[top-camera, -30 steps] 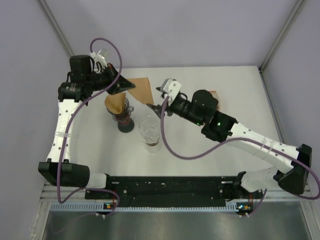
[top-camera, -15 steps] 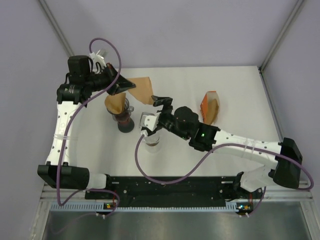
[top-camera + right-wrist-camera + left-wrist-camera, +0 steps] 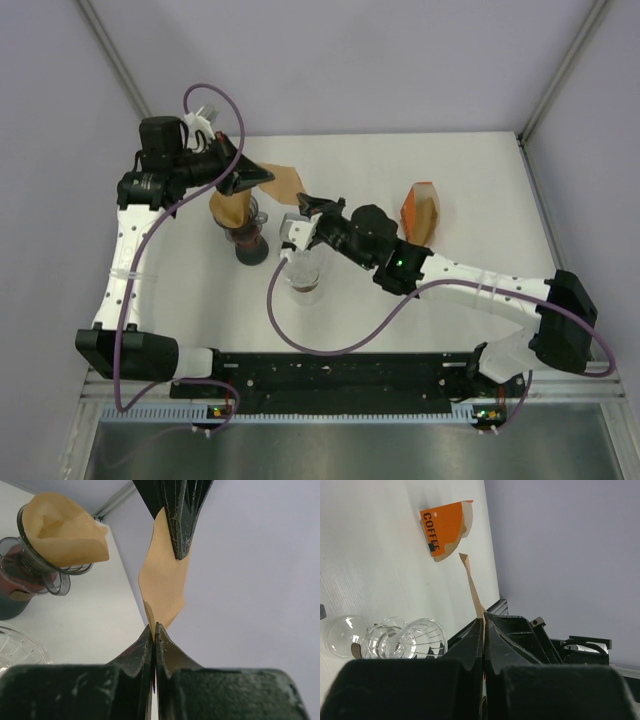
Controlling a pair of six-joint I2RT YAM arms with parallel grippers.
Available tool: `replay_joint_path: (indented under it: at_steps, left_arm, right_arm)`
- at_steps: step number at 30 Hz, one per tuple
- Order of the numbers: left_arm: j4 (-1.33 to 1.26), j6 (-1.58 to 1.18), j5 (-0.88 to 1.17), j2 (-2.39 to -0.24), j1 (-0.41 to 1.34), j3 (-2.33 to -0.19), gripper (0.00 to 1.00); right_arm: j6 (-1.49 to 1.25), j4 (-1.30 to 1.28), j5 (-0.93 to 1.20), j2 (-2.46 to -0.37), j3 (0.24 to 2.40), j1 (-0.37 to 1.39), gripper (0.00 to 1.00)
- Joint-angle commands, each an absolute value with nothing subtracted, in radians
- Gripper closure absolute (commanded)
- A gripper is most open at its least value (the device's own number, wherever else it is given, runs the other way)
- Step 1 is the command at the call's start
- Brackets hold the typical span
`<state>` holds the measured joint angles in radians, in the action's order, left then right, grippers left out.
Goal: Place the coffee filter in the dripper
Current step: Adjust the coffee filter at the center of the board.
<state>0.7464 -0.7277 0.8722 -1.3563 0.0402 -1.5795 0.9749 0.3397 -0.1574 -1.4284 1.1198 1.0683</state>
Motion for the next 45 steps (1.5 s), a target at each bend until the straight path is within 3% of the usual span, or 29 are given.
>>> replay_joint_path:
  at_steps: [1,2,4,6,7,12,16,20,26,30,38,41,43,44,45]
  left_arm:
    - [0.687,-0.712,0.894,-1.325,0.035,-1.583,1.0]
    - [0.696,-0.695,0.887,-1.327,0.035,-1.591,0.9]
    - [0.735,-0.623,0.856,-1.327,0.035,-1.626,0.6]
    - [0.802,-0.508,0.801,-1.328,0.031,-1.69,0.39]
    - [0.849,-0.441,0.766,-1.331,0.029,-1.73,0.33]
    - [1.072,-0.01,0.62,-1.347,0.029,-1.972,0.2]
    - [1.239,0.269,0.733,-1.335,0.037,-2.081,0.14]
    - [1.405,0.487,0.791,-1.318,0.129,-2.121,0.08]
    - [1.47,0.578,0.779,-1.279,0.256,-2.056,0.02]
    - [1.48,0.586,0.784,-1.27,0.304,-2.002,0.06]
    - [1.494,0.535,0.807,-1.27,0.382,-1.947,0.37]
    - [1.493,0.531,0.793,-1.261,0.406,-1.918,0.58]
    - [1.502,0.529,0.788,-1.261,0.414,-1.91,0.79]
    - [1.509,0.528,0.79,-1.261,0.417,-1.917,0.9]
    - [1.516,0.525,0.795,-1.262,0.419,-1.928,1.0]
  right_arm:
    - [0.911,0.379,-0.123,-1.387,1.127,1.065,1.0]
    - [0.89,0.347,-0.114,-1.378,1.14,1.062,1.0]
    - [0.829,0.248,-0.083,-1.365,1.182,1.043,1.0]
    - [0.758,0.114,-0.016,-1.344,1.222,1.019,1.0]
    - [0.72,0.051,0.035,-1.335,1.242,1.0,1.0]
    - [0.578,-0.214,0.351,-1.289,1.327,0.89,1.0]
    - [0.568,-0.389,0.566,-1.299,1.416,0.85,1.0]
    - [0.537,-0.474,0.721,-1.333,1.502,0.848,1.0]
    - [0.492,-0.497,0.833,-1.388,1.583,0.848,1.0]
    - [0.46,-0.497,0.864,-1.413,1.62,0.848,1.0]
    - [0.448,-0.499,0.822,-1.424,1.643,0.848,1.0]
    - [0.445,-0.497,0.819,-1.431,1.649,0.847,1.0]
    - [0.436,-0.494,0.798,-1.436,1.658,0.848,1.0]
    - [0.42,-0.486,0.772,-1.436,1.661,0.848,0.9]
    - [0.405,-0.473,0.741,-1.433,1.658,0.842,0.69]
